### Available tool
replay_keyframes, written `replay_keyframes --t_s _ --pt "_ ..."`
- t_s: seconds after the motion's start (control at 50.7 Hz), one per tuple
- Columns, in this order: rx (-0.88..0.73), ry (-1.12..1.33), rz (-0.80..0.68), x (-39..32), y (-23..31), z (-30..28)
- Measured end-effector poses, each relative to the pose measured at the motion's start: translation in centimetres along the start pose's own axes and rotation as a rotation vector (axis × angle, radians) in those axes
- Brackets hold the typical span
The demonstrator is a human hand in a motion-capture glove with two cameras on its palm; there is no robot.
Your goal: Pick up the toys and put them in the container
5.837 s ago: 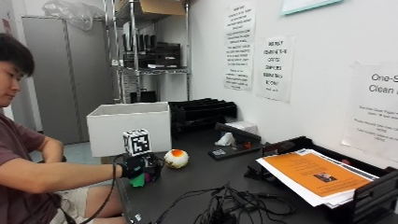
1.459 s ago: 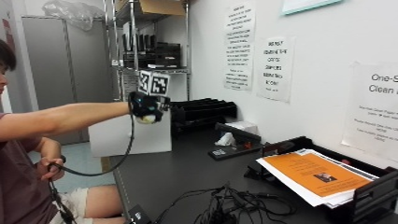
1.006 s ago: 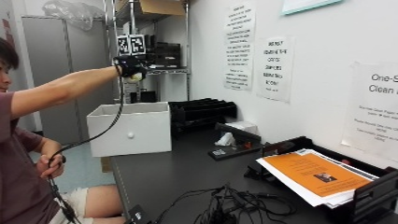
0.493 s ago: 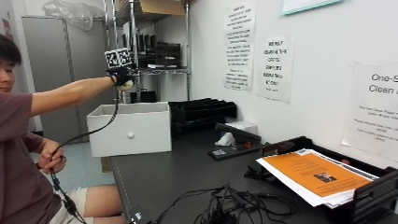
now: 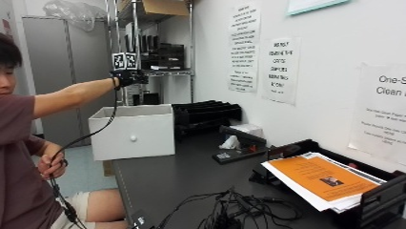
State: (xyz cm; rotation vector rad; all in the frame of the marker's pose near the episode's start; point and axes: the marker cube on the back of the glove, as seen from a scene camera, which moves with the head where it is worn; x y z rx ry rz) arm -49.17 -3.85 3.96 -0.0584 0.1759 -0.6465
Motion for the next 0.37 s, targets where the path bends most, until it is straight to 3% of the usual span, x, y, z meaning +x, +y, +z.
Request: replay_keyframes --t_s 0.375 --pt "0.032 0.013 -0.039 3.2 2.0 0.0"
